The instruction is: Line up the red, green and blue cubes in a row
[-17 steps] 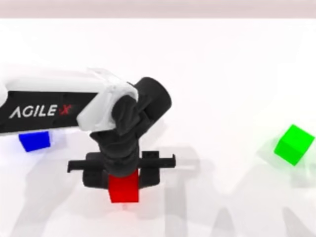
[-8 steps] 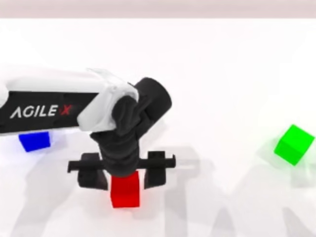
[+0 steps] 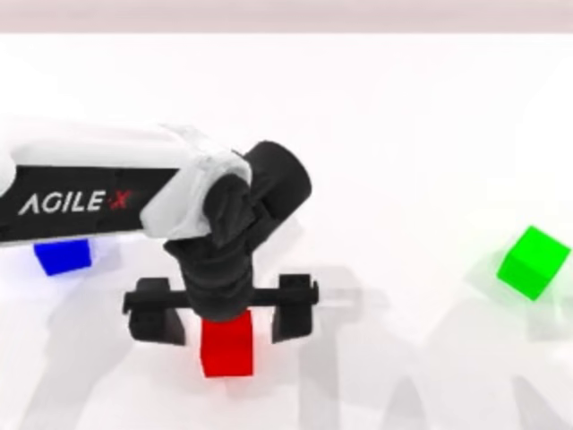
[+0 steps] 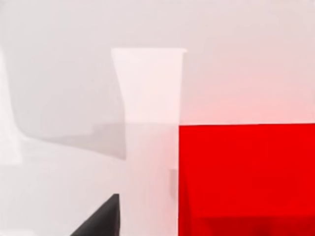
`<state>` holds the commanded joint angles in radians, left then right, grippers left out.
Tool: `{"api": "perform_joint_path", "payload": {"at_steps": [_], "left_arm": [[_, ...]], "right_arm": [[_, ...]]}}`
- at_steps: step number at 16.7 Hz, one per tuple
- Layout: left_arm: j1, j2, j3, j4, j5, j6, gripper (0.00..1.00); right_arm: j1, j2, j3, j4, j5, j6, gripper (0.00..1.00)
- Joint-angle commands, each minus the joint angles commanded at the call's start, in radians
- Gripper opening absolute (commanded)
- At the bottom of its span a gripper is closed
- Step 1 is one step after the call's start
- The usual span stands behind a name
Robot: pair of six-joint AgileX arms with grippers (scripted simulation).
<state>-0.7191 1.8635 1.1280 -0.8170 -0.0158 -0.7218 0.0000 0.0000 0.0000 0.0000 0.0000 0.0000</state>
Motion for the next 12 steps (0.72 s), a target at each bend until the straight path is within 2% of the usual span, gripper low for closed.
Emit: {"api": "perform_joint_path", "payload": {"at_steps": [3, 9, 12], "left_arm": [[0.0, -0.006, 0.014, -0.017, 0.0, 0.0, 1.0], [0.012, -0.079, 0.144, -0.234, 0.0, -0.008, 1.0], [0.015, -0.1, 0.171, -0.27, -0.001, -0.007, 1.0]], "right_arm": [[0.0, 0.0, 0.0, 0.0, 0.0, 0.0, 1.0], [0.0, 0.0, 0.0, 0.0, 0.0, 0.0, 1.0], [0.0, 0.0, 0.0, 0.0, 0.0, 0.0, 1.0]]}}
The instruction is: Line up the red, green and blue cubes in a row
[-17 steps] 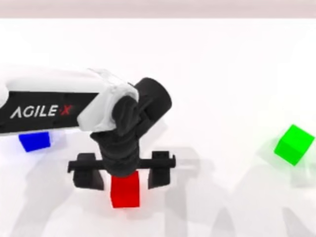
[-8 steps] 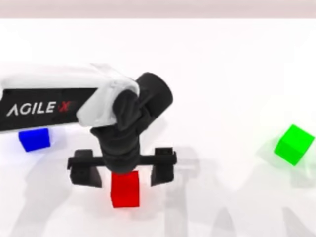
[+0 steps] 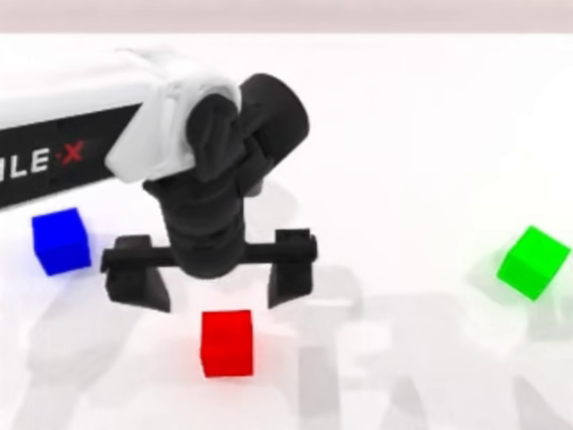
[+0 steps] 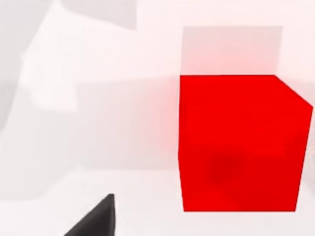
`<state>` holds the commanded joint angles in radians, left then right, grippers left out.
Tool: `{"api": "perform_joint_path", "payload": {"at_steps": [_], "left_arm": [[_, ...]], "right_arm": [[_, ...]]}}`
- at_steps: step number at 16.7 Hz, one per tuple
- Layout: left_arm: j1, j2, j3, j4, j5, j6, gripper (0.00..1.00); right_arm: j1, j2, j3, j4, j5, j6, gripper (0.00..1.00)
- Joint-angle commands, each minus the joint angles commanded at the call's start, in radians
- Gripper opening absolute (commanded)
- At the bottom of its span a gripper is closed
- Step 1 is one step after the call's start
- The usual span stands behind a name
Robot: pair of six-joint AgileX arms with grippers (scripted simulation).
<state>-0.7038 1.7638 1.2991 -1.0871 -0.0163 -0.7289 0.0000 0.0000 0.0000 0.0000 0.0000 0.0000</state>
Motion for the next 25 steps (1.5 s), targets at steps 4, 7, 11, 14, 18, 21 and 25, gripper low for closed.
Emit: {"api": "perform_joint_path", "payload": {"at_steps": [4, 7, 11, 14, 18, 21, 25], "left_arm": [[-0.005, 0.004, -0.003, 0.003, 0.0, 0.0, 1.0], [0.026, -0.056, -0.052, 0.051, -0.003, 0.012, 1.0], [0.135, -0.27, -0.231, 0.197, -0.009, 0.061, 1.0], [0.244, -0.488, -0.431, 0.322, -0.014, 0.131, 1.0], [0.397, -0.833, -0.742, 0.489, -0.017, 0.269, 1.0], [0.505, -1.105, -0.965, 0.624, -0.015, 0.395, 1.0], [0.624, -1.445, -1.183, 0.826, -0.004, 0.562, 1.0]], "right_arm": [[0.0, 0.0, 0.0, 0.0, 0.0, 0.0, 1.0], [0.01, 0.058, 0.058, -0.043, -0.002, -0.025, 1.0], [0.036, 0.275, 0.254, -0.187, -0.002, -0.108, 1.0], [0.063, 0.542, 0.453, -0.343, -0.001, -0.198, 1.0], [0.104, 0.977, 0.73, -0.581, 0.003, -0.331, 1.0], [0.133, 1.29, 0.927, -0.752, 0.006, -0.426, 1.0], [0.168, 1.609, 1.164, -0.94, 0.006, -0.534, 1.0]]}}
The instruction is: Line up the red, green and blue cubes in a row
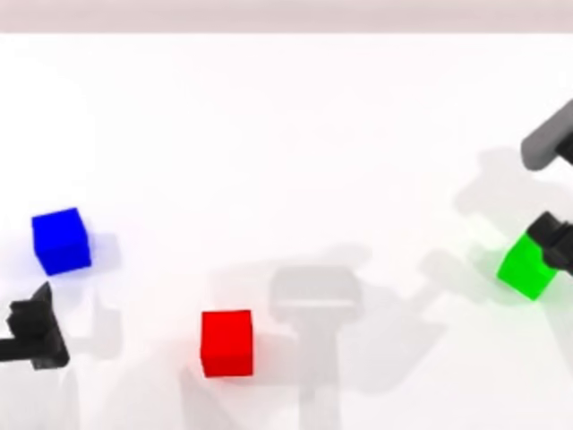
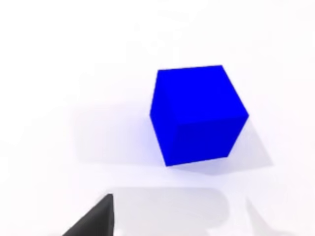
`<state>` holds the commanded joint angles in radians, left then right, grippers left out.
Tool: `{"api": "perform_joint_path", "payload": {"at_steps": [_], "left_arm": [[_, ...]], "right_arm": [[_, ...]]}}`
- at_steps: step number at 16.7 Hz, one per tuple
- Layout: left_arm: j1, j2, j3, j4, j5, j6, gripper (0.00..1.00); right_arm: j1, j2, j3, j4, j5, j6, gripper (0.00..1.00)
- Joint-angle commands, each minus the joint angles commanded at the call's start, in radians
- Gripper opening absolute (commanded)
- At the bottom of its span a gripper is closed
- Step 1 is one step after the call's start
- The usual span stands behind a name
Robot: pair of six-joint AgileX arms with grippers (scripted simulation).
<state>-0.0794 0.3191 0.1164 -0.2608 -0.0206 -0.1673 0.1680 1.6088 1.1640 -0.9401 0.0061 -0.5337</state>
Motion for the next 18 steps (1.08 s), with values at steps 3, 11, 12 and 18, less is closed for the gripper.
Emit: {"api": "perform_joint_path", "payload": {"at_steps": [3, 11, 12, 18], "left_arm": [[0.06, -0.196, -0.083, 0.147, 0.011, 0.098, 1.0], [0.099, -0.319, -0.116, 0.261, 0.021, 0.167, 1.0], [0.099, -0.319, -0.116, 0.261, 0.021, 0.167, 1.0], [0.099, -0.319, -0.116, 0.261, 0.021, 0.167, 1.0]], "right_arm": [[0.019, 0.159, 0.14, -0.095, -0.003, -0.058, 1.0], [0.031, 0.267, 0.233, -0.152, -0.005, -0.096, 1.0], [0.026, 0.266, 0.233, -0.152, -0.005, -0.096, 1.0], [0.031, 0.325, 0.135, 0.009, -0.005, -0.095, 1.0]]}}
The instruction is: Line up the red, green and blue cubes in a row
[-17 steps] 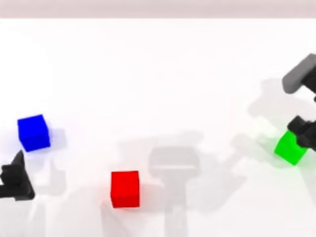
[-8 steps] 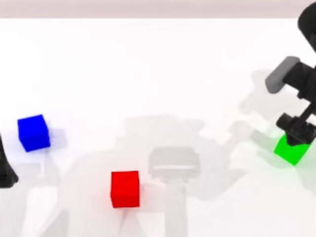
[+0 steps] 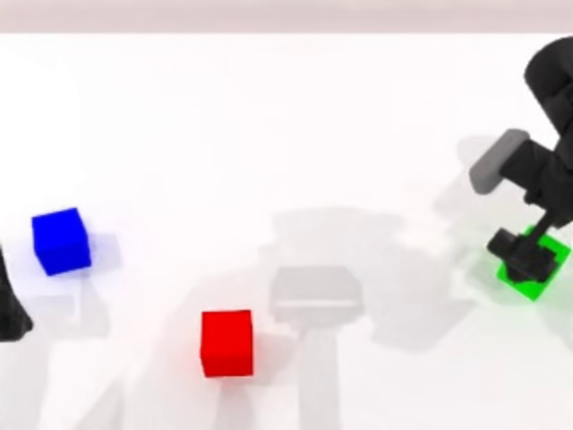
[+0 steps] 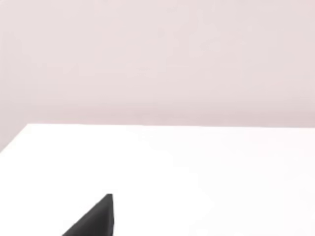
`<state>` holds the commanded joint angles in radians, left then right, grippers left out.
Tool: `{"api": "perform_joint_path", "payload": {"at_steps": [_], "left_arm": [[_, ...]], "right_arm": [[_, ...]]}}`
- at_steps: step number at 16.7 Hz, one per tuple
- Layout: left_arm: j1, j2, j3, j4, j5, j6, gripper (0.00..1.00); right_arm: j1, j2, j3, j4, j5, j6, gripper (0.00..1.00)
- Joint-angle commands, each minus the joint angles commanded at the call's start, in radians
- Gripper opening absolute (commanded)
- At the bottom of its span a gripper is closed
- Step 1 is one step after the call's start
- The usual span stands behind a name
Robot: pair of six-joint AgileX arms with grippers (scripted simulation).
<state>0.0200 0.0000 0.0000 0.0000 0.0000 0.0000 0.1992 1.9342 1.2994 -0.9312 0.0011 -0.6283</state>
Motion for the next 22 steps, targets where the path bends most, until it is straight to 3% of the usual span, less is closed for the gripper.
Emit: {"api": "perform_joint_path", "payload": {"at_steps": [4, 8, 21, 22], "left_arm": [[0.0, 0.0, 0.0, 0.0, 0.0, 0.0, 1.0], [0.0, 0.0, 0.0, 0.0, 0.0, 0.0, 1.0], [0.0, 0.0, 0.0, 0.0, 0.0, 0.0, 1.0], [0.0, 0.0, 0.0, 0.0, 0.0, 0.0, 1.0]], "right_arm": [[0.002, 0.052, -0.079, 0.128, 0.0, 0.002, 1.0], [0.002, 0.056, -0.084, 0.135, 0.0, 0.002, 1.0], [0.002, 0.056, -0.084, 0.135, 0.0, 0.002, 0.02], [0.002, 0.056, -0.084, 0.135, 0.0, 0.002, 0.0]]}}
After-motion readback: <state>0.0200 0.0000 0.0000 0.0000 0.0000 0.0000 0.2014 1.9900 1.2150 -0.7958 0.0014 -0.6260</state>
